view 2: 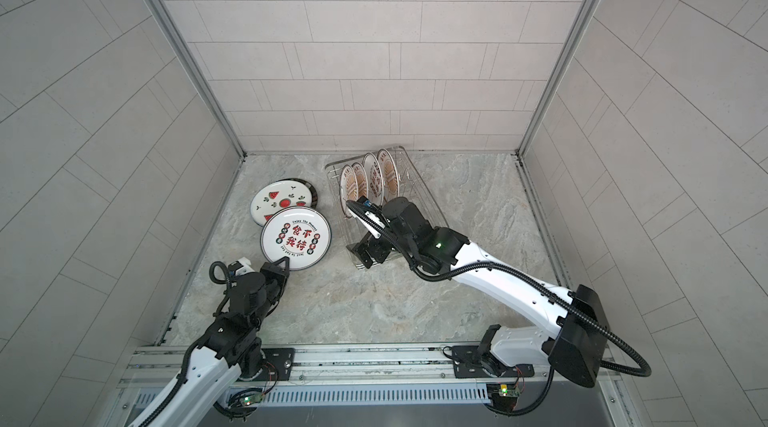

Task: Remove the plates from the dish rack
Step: 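Lower the red-lettered plate onto the table beside the watermelon plate with the left gripper, then open and lift the left gripper off the plate while the right gripper nears the rack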

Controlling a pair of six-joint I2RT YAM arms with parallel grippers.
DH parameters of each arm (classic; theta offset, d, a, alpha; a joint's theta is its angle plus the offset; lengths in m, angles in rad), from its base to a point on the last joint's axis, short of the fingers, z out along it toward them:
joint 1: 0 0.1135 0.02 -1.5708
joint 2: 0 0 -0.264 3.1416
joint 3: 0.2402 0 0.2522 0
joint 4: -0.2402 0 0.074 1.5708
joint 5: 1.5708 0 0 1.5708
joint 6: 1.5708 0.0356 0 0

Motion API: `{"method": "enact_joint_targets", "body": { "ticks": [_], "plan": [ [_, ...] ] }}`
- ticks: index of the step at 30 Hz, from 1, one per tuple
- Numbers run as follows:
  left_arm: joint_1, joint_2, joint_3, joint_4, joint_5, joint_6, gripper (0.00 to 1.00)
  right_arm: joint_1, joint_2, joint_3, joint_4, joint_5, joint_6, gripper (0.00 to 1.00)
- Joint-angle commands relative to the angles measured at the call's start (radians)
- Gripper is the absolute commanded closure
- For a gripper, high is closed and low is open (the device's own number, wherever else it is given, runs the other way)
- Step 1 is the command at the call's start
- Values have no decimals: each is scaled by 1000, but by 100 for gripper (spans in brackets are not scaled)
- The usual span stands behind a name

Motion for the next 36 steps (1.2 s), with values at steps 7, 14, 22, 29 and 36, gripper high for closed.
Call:
{"method": "enact_joint_targets", "body": {
  "ticks": [7,14,22,29,36],
  "plan": [
    [3,105,49,-30,64,-148,100,30,21,26,1,18,-27,1],
    [3,165,41,-19,51,-180,100,35,61,52,-20,40,-32,1],
    [2,208,3,37,70,-218,100,40,58,49,-20,50,-32,1],
    [2,231,-3,41,71,-229,94,39,55,48,-17,65,-30,1],
    [2,273,-2,57,79,-233,87,39,44,38,-14,86,-26,1]
  ]
}}
